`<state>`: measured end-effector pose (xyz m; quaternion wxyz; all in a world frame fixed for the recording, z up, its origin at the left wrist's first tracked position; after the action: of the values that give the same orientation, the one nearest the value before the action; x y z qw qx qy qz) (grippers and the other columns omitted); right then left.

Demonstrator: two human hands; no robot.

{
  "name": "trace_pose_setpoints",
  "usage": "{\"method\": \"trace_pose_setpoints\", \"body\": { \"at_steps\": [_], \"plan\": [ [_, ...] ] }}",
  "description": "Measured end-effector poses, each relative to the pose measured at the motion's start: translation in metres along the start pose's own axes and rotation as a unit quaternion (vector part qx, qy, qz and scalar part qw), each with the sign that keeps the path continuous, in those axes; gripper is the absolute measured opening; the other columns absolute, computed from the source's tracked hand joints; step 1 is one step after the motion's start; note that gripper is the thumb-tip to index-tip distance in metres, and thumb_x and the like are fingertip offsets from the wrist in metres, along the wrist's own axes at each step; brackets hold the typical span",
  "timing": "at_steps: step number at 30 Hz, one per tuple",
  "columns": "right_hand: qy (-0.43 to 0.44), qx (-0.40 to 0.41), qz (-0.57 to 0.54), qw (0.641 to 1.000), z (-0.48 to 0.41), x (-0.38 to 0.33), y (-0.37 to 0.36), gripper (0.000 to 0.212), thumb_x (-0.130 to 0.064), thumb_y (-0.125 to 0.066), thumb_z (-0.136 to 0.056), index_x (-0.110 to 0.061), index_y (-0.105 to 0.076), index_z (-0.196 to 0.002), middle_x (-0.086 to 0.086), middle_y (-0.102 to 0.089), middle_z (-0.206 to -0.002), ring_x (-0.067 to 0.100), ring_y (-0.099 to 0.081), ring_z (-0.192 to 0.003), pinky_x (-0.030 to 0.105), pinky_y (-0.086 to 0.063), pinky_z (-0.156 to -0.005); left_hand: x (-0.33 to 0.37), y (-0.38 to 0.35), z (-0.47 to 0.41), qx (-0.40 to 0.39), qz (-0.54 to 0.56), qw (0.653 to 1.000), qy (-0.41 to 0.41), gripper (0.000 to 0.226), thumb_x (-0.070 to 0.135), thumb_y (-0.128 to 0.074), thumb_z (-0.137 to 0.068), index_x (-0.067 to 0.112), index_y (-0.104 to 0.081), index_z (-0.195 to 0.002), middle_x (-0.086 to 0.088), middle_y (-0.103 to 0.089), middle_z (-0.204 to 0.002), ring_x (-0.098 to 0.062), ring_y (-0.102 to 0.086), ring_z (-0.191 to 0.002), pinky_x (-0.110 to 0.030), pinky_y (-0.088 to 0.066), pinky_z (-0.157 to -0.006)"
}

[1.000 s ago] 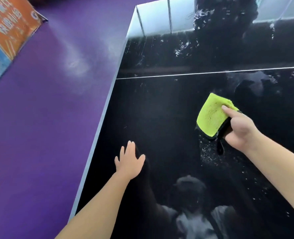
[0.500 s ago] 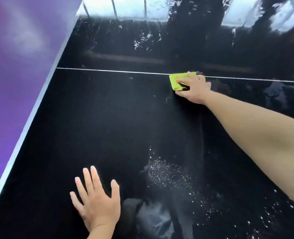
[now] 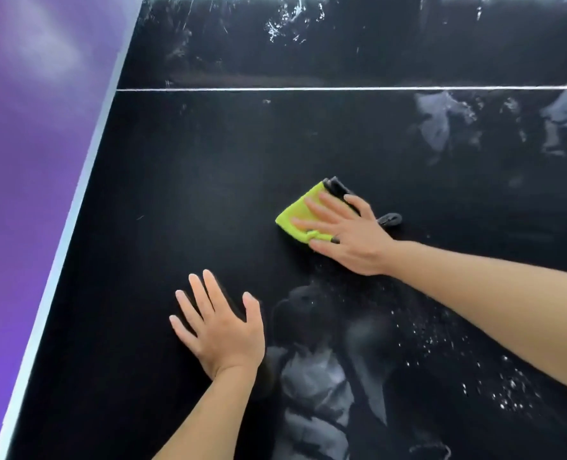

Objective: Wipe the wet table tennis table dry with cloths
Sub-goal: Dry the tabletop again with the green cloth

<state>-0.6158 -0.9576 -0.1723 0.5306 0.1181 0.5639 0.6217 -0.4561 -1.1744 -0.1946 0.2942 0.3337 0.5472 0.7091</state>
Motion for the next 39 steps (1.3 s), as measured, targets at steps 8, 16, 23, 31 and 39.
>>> {"method": "trace_pose_setpoints", "body": {
  "at_steps": [8, 16, 23, 31, 39],
  "plan": [
    [-0.076, 0.021, -0.066, 0.995, 0.129, -0.108, -0.106, 0.047, -0.057, -0.023, -0.103, -0.06, -0.015, -0.149, -0.023, 0.012, -0.163, -0.003, 0.028, -0.145, 0.041, 0.018, -0.119, 0.0, 0.004, -0.002, -0.066, 0.013, 0.998, -0.012, 0.078, 0.057, -0.024, -0.098, 0.022, 0.004, -0.161, -0.001, 0.005, -0.17, -0.031, 0.01, -0.155, -0.059, 0.002, -0.122],
    [-0.113, -0.04, -0.101, 0.988, 0.231, -0.23, -0.206, 0.051, -0.064, -0.009, -0.097, -0.062, -0.009, -0.148, -0.027, 0.021, -0.159, -0.005, 0.034, -0.141, 0.039, 0.02, -0.117, -0.085, 0.065, 0.014, -0.096, 0.206, 0.964, -0.135, 0.05, 0.022, -0.06, -0.093, 0.019, -0.053, -0.142, -0.007, -0.04, -0.157, -0.024, -0.028, -0.148, -0.045, -0.023, -0.122],
    [-0.127, -0.078, -0.201, 0.968, 0.267, -0.322, -0.262, 0.055, -0.07, -0.009, -0.091, -0.063, -0.02, -0.144, -0.032, 0.017, -0.158, -0.009, 0.03, -0.141, 0.035, 0.022, -0.116, -0.228, 0.072, 0.076, -0.081, 0.243, 0.96, -0.115, 0.043, 0.007, -0.062, -0.091, 0.01, -0.06, -0.134, -0.008, -0.056, -0.143, -0.027, -0.037, -0.145, -0.049, -0.03, -0.12],
    [-0.289, -0.006, -0.67, 0.684, 0.268, -0.349, -0.197, 0.028, -0.039, -0.044, -0.104, -0.023, -0.064, -0.115, -0.005, -0.072, -0.116, 0.012, -0.067, -0.107, 0.034, -0.047, -0.105, -0.272, 0.065, 0.118, -0.097, 0.289, 0.949, -0.081, 0.044, 0.004, -0.06, -0.092, 0.013, -0.06, -0.135, -0.009, -0.05, -0.15, -0.026, -0.036, -0.145, -0.05, -0.034, -0.118],
    [-0.297, 0.317, -0.465, 0.771, 0.241, -0.216, -0.076, 0.016, -0.032, -0.046, -0.104, -0.024, -0.059, -0.111, -0.005, -0.06, -0.091, 0.017, -0.057, -0.084, 0.033, -0.047, -0.081, -0.254, 0.048, 0.134, -0.15, 0.117, 0.978, -0.081, 0.07, 0.026, -0.064, -0.093, 0.02, -0.031, -0.155, -0.005, -0.017, -0.167, -0.028, -0.011, -0.155, -0.049, -0.023, -0.123]
  ]
}}
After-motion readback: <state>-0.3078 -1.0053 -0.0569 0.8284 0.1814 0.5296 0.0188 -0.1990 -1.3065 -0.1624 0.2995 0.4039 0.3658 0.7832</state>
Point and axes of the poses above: each hand's wrist, its own z-axis away from the middle knuckle, its own y-axis out of the back of the hand, x = y × z, the point moved 6 cm from there along -z, towards the middle knuckle
